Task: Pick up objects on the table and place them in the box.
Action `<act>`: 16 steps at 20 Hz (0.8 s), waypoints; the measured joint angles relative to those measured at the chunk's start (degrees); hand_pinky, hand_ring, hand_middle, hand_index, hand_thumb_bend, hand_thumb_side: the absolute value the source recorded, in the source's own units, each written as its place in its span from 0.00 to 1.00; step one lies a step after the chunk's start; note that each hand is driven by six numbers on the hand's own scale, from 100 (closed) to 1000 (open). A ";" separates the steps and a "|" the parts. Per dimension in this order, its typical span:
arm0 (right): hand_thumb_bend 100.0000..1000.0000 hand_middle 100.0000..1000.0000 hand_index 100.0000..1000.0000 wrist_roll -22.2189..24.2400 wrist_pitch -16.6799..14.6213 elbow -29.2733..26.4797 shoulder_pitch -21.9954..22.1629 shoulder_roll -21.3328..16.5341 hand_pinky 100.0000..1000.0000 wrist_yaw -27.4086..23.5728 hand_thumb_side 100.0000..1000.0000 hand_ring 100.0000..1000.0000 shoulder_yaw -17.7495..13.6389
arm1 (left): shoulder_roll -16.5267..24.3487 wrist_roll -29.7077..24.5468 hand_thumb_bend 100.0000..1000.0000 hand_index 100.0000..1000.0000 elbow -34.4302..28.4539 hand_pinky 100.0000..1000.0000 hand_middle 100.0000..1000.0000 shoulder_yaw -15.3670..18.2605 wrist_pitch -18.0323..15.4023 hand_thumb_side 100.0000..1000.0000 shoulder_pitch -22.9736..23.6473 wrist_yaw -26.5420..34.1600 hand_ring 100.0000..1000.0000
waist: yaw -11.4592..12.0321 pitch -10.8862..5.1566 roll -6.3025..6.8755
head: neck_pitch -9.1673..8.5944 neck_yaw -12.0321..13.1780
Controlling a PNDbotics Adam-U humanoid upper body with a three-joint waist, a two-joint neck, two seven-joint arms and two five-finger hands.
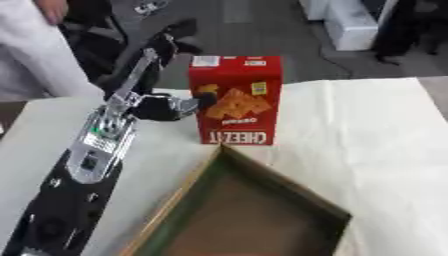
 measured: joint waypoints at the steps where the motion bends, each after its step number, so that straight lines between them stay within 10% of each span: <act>1: 0.00 0.79 0.80 0.01 0.00 0.00 0.00 0.01 0.46 -0.04 0.59 0.69 0.00 | -0.16 -0.05 0.56 0.86 0.39 0.90 0.91 0.01 -0.05 0.30 0.00 0.00 0.72 | -0.03 0.00 0.00 | 0.00 0.00; 16: 0.00 0.79 0.80 0.26 -0.18 0.00 0.00 0.03 0.46 -0.32 0.59 0.69 -0.01 | -0.41 -0.88 0.54 0.86 3.05 0.90 0.91 0.70 -1.13 0.32 -0.68 2.04 0.72 | -0.15 0.14 -0.01 | 0.42 0.00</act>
